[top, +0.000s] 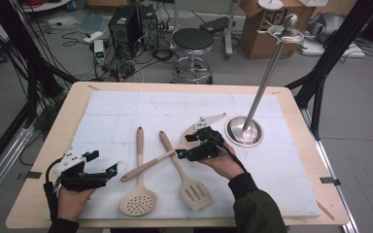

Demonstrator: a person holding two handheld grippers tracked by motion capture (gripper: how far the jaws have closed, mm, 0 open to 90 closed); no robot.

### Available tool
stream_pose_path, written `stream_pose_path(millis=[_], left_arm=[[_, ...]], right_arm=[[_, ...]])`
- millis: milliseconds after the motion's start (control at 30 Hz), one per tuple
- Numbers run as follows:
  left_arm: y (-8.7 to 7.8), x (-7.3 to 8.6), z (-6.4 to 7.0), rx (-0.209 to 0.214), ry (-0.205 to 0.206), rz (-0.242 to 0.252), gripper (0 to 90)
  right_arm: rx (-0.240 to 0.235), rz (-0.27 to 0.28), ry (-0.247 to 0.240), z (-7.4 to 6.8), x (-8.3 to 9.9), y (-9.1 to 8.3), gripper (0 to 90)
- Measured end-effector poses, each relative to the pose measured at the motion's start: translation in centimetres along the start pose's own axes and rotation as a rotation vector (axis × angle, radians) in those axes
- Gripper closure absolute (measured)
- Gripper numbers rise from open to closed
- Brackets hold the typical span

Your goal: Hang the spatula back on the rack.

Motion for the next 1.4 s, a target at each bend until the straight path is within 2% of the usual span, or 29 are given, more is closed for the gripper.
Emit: stream_pose_path(millis=[200,300,400,533,767,833,900,967,1133,1300,1400], left_arm=[[0.1,0.0,0.1,0.003,0.002,-0.001,10.2],[0.1,0.0,0.1,0.002,-0.002,-0.002,10.2],[0.1,0.0,0.0,0.000,-0.001,-0.002,10.2],[0.2,0.1,0.0,-0.001,-0.002,-0.004,10.2],[0.3,0.1,0.0,0.000,-0.004,-0.003,10.2],[0.3,0.1,-0.1,-0.002,-0.001,-0.007,10.2],[0.3,0.1,-0.1,-0.003,-0.006,-0.008,10.2],[0.3,0.1,-0.1,-0.003,-0.007,-0.007,10.2],[0.4,0.2,-0.2,-0.007,-0.010,-0.017,10.2],[0.3,0.2,-0.2,-0.006,-0.014,-0.012,10.2],[0.3,0.2,-0.1,-0.004,-0.014,-0.010,10.2]], right_arm=[[-0.045,-0.030,-0.019,-0.4,-0.4,1.4,28.3],[-0.088,-0.047,-0.014,-0.7,-0.5,2.3,29.6],[-0.102,-0.081,-0.010,-0.8,-0.4,3.1,30.1],[-0.120,-0.112,-0.037,-1.0,-0.4,4.2,31.0],[-0.119,-0.185,-0.089,-0.9,-0.3,5.7,32.5],[-0.131,-0.214,-0.142,-1.2,-0.2,6.3,37.5],[-0.138,-0.231,-0.175,-1.2,0.0,6.7,37.7],[-0.140,-0.268,-0.189,-1.2,0.5,7.1,37.6],[-0.154,-0.290,-0.196,-1.2,0.9,8.0,37.7],[-0.165,-0.320,-0.262,-1.5,1.2,9.1,40.8],[-0.123,-0.367,-0.334,-1.6,1.4,9.5,46.9]])
Point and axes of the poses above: each handheld gripper's, and its own axes: y roughly forward along the jaws, x roughly out of its underside, z roughly to its right, the point moved 9 cm from there along y, roughly forward along the jaws, and after that the axes turned 3 degrees about x, right-handed, at the moved point
